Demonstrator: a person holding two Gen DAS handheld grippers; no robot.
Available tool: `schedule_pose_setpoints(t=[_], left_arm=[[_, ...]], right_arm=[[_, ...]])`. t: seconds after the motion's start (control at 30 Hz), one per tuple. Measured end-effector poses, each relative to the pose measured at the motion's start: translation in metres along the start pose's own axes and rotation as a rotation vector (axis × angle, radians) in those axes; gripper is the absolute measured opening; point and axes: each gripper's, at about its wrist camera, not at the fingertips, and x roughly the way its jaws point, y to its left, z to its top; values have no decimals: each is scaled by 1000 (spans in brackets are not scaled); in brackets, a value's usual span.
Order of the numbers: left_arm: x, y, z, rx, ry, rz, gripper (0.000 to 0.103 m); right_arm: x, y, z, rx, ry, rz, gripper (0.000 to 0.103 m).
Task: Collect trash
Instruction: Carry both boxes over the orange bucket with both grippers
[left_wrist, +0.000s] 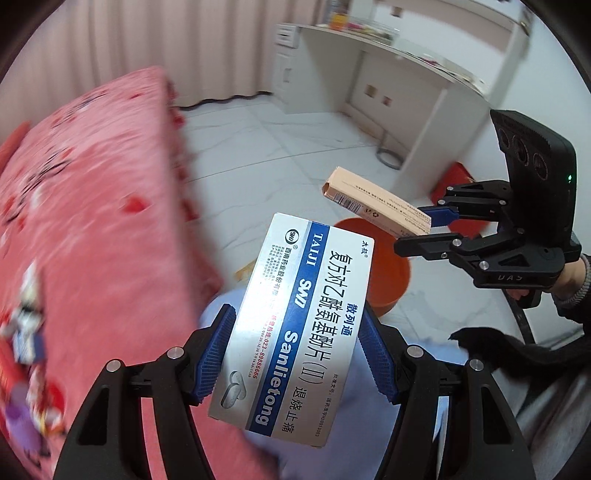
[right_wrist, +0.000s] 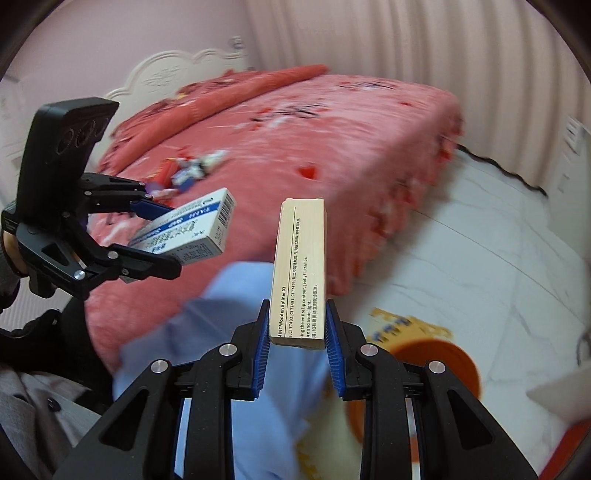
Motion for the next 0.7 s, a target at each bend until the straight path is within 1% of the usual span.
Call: schedule_pose_setpoints(t=[0.17, 0.37, 0.5, 0.6, 0.7], left_arm=[[40, -26, 32, 66, 29, -71, 67], [94, -56, 62, 134, 80, -149, 67], [122, -68, 71, 151, 111, -182, 67], [144, -77, 75, 159, 136, -198, 67], [169, -82, 73, 143, 183, -209, 67]], right_arm=[[-14, -53, -28, 107, 14, -77, 28], [-20, -99, -63, 232, 35, -139, 28], [-11, -126, -84, 297, 62, -167, 28], [5, -144, -102, 340, 96, -183, 28], [19, -156, -119, 394, 127, -174, 28]])
